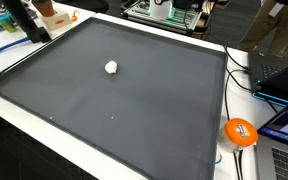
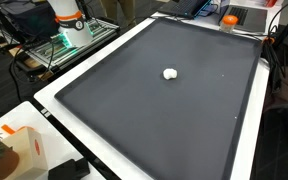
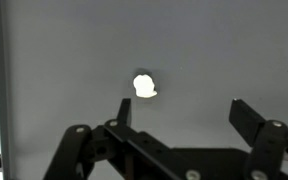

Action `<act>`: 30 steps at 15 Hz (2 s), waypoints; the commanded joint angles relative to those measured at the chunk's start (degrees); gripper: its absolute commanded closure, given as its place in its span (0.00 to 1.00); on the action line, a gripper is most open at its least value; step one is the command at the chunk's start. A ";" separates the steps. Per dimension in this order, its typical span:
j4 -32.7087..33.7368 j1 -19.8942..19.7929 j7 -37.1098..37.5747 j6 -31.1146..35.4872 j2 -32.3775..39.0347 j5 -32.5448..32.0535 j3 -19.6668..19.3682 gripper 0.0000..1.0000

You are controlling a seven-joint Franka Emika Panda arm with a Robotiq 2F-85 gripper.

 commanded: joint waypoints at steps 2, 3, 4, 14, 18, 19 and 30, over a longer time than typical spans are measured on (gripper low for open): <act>1.17 1.27 -0.25 -0.44 0.73 0.35 -1.47 0.00; 1.33 1.30 -0.27 -0.52 0.75 0.35 -1.49 0.00; 2.47 2.08 2.05 0.66 2.75 -0.67 -1.70 0.00; 25.98 8.46 4.11 -11.84 26.80 -9.57 -5.51 0.00; 34.91 7.74 1.95 -16.44 33.76 -6.89 -5.61 0.00; 28.54 8.19 3.40 -12.54 30.17 -7.83 -5.97 0.00; 39.32 4.90 0.04 -18.87 41.40 -4.03 -6.01 0.00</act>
